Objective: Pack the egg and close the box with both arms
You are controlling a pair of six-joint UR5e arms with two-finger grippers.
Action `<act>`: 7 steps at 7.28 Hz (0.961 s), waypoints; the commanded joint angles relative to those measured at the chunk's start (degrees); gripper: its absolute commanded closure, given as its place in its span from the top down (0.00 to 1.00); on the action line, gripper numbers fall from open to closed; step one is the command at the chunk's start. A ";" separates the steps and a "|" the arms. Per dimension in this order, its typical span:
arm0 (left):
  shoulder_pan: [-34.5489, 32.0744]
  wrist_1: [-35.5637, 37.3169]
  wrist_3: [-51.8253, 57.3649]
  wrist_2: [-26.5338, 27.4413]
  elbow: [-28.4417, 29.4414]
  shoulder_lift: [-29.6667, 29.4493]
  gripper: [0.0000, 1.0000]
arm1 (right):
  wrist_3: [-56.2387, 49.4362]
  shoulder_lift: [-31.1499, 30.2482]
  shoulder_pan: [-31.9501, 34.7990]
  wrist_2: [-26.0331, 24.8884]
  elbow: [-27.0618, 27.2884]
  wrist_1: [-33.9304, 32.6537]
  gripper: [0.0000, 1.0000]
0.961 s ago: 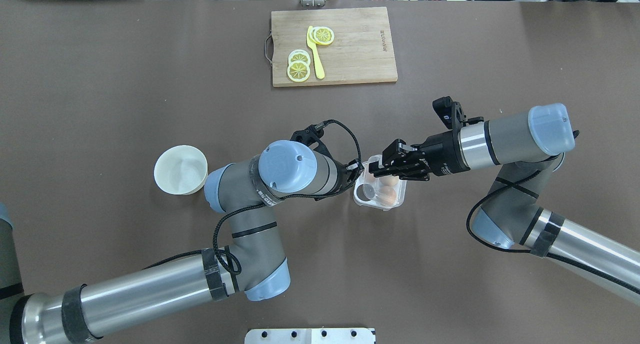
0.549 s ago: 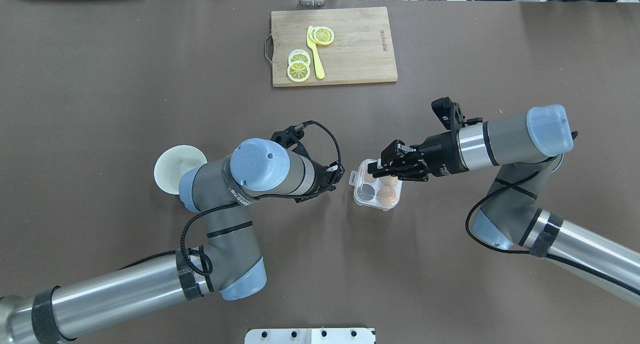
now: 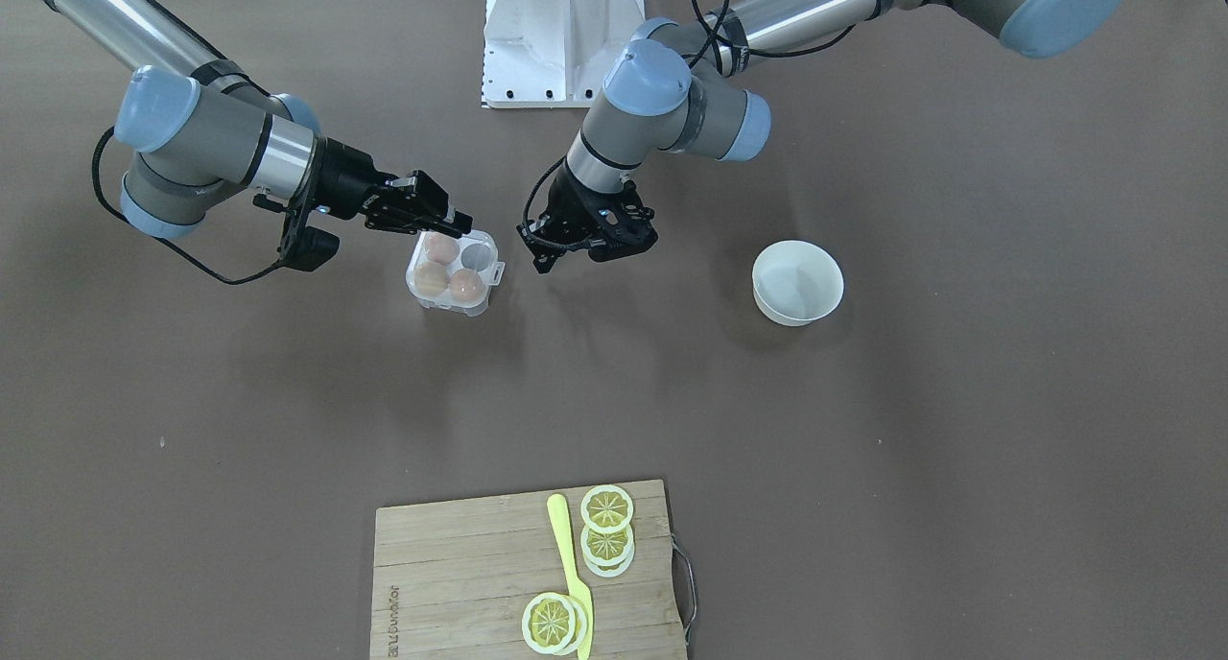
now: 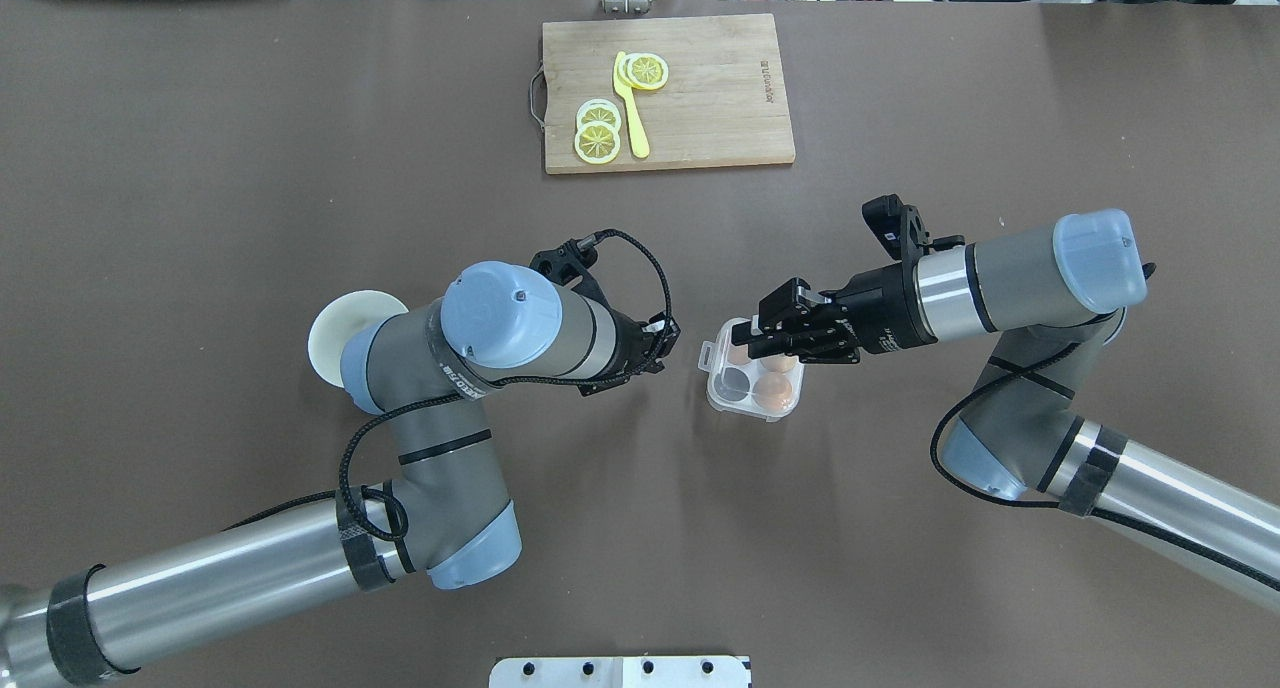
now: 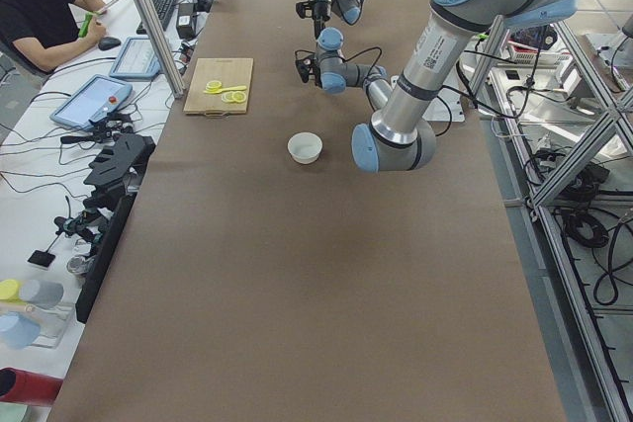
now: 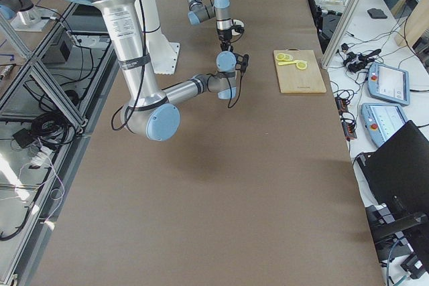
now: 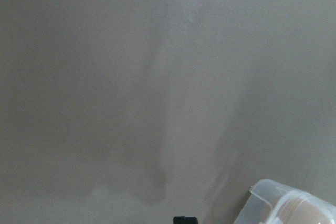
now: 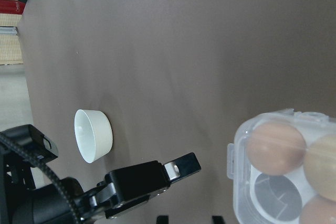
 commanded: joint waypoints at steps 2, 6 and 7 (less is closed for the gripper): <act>-3.31 0.63 4.82 -1.50 -4.25 1.29 0.99 | 0.53 -0.16 3.24 2.55 0.64 0.00 1.00; -17.01 19.92 19.49 -2.91 -17.75 9.63 0.98 | -12.21 -8.82 17.72 12.67 1.87 -8.58 1.00; -21.56 31.45 32.29 -3.08 -22.32 9.90 0.98 | -24.83 -12.43 20.71 12.59 1.78 -15.31 1.00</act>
